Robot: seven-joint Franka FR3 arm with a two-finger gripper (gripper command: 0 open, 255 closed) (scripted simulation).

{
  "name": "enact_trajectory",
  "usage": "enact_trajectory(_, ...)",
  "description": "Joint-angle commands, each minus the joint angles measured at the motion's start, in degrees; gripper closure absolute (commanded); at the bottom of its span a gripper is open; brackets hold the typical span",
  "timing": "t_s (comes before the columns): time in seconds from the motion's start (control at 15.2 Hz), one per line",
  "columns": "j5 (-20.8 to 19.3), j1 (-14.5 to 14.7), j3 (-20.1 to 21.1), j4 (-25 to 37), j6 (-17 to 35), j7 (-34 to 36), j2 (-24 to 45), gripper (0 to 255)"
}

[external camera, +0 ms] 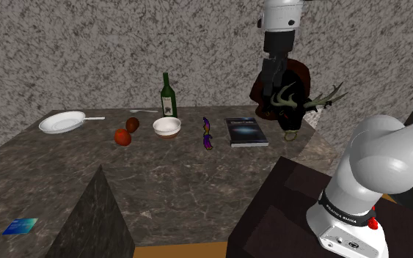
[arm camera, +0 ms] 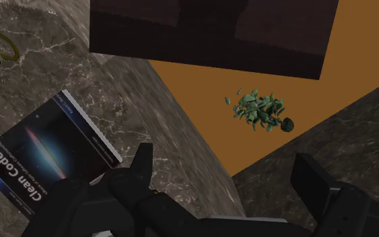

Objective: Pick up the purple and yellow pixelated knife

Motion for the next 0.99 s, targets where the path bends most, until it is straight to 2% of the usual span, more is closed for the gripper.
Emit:
enact_trajectory(0.0,0.0,0.0,0.0,0.0,0.0,0.0,0.0,0)
enact_trajectory(0.46,-0.6,-1.21,2.11,2.42,11.2,5.72,14.54,0)
enact_trajectory(0.92,-2.46,-2.57,3.39,8.87,19.47,11.63,30.35,0)
